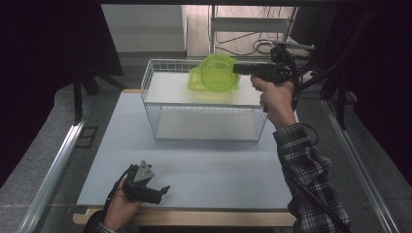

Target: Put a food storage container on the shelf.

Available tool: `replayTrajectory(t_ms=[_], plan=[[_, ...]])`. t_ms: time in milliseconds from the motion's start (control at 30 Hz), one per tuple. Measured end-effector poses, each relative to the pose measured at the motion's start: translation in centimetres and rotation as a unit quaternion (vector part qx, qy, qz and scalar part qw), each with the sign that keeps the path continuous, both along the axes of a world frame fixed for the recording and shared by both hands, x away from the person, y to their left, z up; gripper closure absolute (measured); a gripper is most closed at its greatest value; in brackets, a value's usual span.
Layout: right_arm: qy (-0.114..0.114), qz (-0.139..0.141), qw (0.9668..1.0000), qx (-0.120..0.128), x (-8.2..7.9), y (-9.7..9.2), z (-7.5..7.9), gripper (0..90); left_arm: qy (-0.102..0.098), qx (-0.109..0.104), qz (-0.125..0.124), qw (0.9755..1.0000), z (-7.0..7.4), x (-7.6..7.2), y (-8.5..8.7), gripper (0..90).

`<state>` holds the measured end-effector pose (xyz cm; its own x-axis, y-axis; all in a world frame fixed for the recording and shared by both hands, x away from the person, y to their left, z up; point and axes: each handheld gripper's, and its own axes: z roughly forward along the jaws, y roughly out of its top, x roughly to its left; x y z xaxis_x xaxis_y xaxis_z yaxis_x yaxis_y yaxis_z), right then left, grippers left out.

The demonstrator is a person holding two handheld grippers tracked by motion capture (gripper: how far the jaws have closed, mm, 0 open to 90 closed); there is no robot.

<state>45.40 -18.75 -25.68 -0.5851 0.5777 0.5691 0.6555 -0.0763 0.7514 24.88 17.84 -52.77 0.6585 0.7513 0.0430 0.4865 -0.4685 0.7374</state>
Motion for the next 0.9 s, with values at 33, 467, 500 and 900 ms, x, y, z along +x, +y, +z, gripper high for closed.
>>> replayTrajectory(t_ms=[33, 467, 500, 900], plan=[[0.000, -0.004, 1.0000, -0.002, 0.2, 0.2, 0.0, 80.9, 0.000, 0.000, 0.000, 1.0000, 0.0, 0.0, 0.0, 2.9], [0.016, -0.029, 0.9993, -0.019, 2.7, 1.7, -0.4, 80.9, 0.002, 0.004, -0.001, 1.0000, -0.1, 0.0, 0.0, 2.9], [0.016, -0.029, 0.9993, -0.019, 2.7, 1.7, -0.4, 80.9, 0.002, 0.004, -0.001, 1.0000, -0.1, 0.0, 0.0, 2.9], [0.006, -0.066, 0.9954, -0.070, 3.2, 2.7, -0.2, 76.3, 0.004, 0.008, -0.002, 1.0000, -0.1, 0.0, 0.0, 2.9]])
